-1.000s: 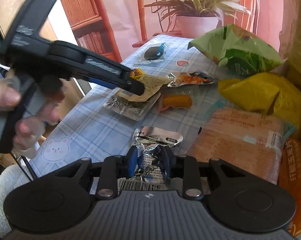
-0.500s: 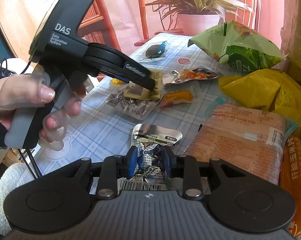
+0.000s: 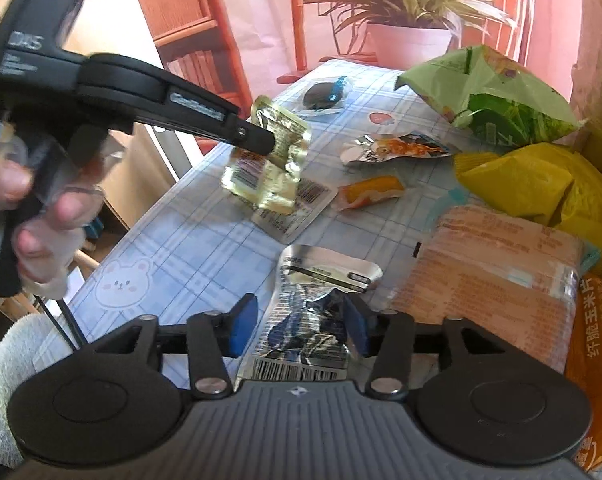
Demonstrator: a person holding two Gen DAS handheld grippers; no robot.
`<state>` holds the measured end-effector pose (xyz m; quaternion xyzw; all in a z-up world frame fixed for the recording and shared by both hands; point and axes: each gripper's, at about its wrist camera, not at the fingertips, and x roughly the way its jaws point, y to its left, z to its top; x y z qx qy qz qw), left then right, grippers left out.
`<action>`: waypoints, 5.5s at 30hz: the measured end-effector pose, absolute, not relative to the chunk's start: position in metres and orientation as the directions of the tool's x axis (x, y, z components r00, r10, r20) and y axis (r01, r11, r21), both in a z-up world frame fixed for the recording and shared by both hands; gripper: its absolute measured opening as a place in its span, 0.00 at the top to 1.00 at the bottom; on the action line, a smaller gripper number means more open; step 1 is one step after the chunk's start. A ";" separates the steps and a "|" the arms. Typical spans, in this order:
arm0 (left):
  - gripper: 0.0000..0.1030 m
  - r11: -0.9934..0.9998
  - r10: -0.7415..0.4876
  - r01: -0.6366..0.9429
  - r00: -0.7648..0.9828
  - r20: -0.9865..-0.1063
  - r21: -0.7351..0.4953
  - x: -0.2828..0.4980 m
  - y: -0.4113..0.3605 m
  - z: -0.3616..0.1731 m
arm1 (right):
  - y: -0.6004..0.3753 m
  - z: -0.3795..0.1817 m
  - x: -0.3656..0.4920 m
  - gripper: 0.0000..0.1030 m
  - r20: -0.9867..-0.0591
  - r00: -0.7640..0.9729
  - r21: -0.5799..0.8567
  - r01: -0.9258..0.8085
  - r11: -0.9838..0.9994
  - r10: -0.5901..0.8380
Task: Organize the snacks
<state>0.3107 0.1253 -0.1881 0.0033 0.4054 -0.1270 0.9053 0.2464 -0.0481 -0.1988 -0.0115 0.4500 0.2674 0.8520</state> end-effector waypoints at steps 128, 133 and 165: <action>0.63 0.956 -0.281 0.247 0.610 -0.741 -0.160 0.242 0.133 -0.198 | -0.040 -0.205 0.239 0.48 -0.789 0.465 0.149 -0.487 0.860 0.400; 0.63 0.956 -0.284 0.240 0.614 -0.737 -0.169 0.243 0.135 -0.198 | -0.024 -0.208 0.236 0.36 -0.791 0.483 0.069 -0.538 0.840 0.374; 0.63 0.944 -0.322 0.296 0.719 -0.616 -0.147 0.268 0.097 -0.118 | -0.106 -0.105 0.247 0.67 -0.523 0.741 0.091 -0.442 0.892 0.421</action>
